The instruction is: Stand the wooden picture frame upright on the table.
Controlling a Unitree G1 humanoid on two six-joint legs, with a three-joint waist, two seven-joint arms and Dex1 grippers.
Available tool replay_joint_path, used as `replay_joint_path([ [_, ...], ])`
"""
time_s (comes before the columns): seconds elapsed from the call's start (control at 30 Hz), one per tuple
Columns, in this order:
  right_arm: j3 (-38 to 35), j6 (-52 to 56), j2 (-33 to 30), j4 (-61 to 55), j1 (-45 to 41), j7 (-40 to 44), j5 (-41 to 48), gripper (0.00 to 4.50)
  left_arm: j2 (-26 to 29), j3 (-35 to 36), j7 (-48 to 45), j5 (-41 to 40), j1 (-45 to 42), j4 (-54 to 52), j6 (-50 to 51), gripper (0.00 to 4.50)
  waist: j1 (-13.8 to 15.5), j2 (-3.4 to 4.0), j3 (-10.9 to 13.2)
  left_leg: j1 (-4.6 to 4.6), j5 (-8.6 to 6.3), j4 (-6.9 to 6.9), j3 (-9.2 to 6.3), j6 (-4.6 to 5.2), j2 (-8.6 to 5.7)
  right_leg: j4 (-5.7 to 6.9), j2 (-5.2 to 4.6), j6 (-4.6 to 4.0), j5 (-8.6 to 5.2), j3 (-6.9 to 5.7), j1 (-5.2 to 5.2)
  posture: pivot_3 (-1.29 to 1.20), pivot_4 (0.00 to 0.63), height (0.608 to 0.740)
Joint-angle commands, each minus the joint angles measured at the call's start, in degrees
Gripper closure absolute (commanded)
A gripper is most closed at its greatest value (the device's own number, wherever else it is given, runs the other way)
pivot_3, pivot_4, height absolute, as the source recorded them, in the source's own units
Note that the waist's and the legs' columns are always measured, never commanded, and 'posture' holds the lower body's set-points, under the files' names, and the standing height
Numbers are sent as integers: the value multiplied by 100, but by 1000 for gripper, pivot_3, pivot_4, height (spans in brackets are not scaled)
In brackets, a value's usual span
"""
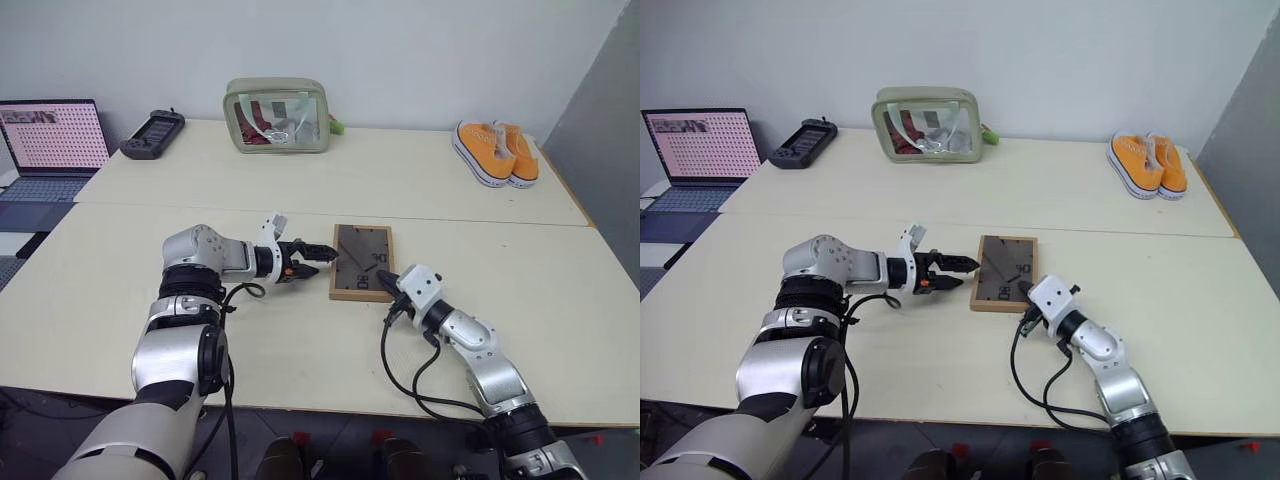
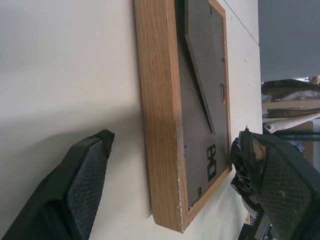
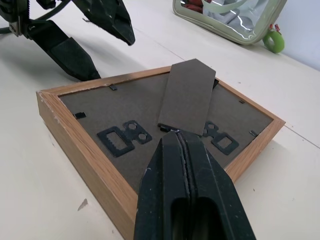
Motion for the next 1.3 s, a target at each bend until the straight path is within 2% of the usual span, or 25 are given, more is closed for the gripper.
replay_joint_path([
  [0.03,-257,-173,-300,-61,-139,-73,-87,4500,-111,-193,65,138,55,195,45,188,2,0,0,0,0,0,-1,0,0,0,0,0,0,-1,0,0,150,740],
  [0.17,-552,-208,-721,139,-330,-60,-68,4500,-64,-206,58,145,31,218,26,188,2,0,0,-2,0,0,-2,0,-2,-5,0,0,0,0,1,0,150,740],
  [0.3,-399,-254,-868,476,-269,64,-190,4500,-40,-194,63,151,6,256,-9,188,-1,-1,-1,-1,0,-3,-6,1,0,-6,2,0,0,-3,2,0,150,740],
  [0.53,91,-339,-320,589,-226,4,-268,4500,-90,-121,121,130,-74,330,-79,188,-15,0,-2,-1,0,-3,-8,0,0,-6,2,0,0,-4,2,0,150,740],
  [0.73,175,-255,51,415,-416,-125,-273,4500,-110,-112,123,116,-83,346,-99,188,-20,0,-2,0,1,-3,-13,-1,1,-6,3,0,0,-8,4,0,150,740],
  [1.17,64,-258,-267,391,-304,-72,-207,4500,-126,58,141,63,-119,418,-102,188,-14,0,-2,-3,1,-4,-17,-1,0,-9,2,1,0,-12,5,0,150,740],
  [1.3,80,-225,-246,385,-347,-102,-200,4500,-149,118,57,-26,-128,360,-65,833,-14,0,-2,-4,1,-4,-17,-1,0,-9,2,1,-1,-12,4,0,150,740],
])
